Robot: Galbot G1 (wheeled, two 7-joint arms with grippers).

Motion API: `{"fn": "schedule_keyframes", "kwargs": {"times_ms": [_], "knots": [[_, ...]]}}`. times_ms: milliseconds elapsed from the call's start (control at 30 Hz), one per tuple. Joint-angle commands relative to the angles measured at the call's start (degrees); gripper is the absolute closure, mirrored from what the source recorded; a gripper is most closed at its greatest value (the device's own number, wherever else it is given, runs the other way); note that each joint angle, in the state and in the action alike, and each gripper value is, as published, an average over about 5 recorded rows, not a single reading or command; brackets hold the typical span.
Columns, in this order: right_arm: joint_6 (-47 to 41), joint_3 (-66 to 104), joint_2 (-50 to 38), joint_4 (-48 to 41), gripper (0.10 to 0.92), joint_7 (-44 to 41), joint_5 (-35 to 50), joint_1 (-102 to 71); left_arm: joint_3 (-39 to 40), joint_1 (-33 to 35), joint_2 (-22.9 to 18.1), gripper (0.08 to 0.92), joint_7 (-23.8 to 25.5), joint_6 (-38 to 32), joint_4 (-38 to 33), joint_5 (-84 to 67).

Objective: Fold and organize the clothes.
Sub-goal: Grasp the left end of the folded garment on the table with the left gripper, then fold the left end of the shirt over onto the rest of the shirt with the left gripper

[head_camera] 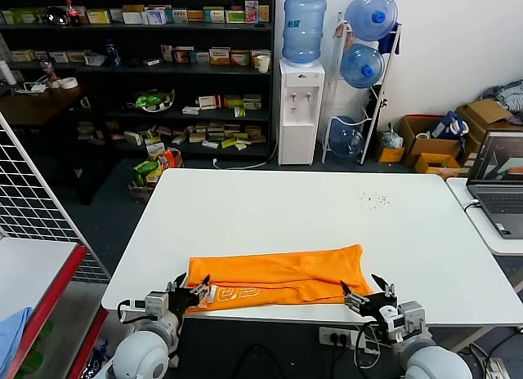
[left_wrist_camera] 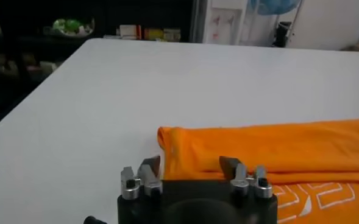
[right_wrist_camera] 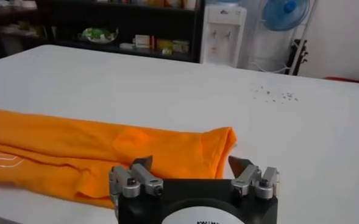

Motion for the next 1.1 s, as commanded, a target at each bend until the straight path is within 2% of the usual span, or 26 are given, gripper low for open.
{"fn": "schedule_keyframes", "kwargs": {"times_ms": [33, 400, 600, 900, 1000, 1100], "knots": [[-0.15, -0.05, 0.11, 0.95, 0.203, 0.26, -0.26, -0.62, -0.16, -0.06, -0.91, 0.384, 0.2, 2.19, 0.77, -3.61], [0.34, -0.13, 0.91, 1.16, 0.203, 0.29, -0.79, -1.06, -0.29, -0.76, -0.37, 0.704, -0.08, 0.82, 0.77, -2.29], [1.06, -0.3, 1.5, 1.74, 0.203, 0.5, -1.8, -0.73, -2.57, -1.55, 3.79, 0.864, -0.91, 0.88, 1.64, -2.07], [5.6, -0.77, 2.43, 1.68, 0.203, 0.84, -6.79, -0.12, -10.35, -3.31, 15.68, 0.888, -1.02, -0.14, 6.95, -1.82], [9.04, -1.01, 3.55, 0.58, 0.203, 1.11, -9.33, 0.33, -13.02, -3.37, 18.15, 0.888, -0.7, -0.52, 7.01, -2.32], [13.51, -1.41, 5.38, -1.43, 0.203, 1.68, -12.54, 1.3, -13.85, -2.37, 18.61, 0.888, -0.98, -0.11, 2.56, -2.72]]}}
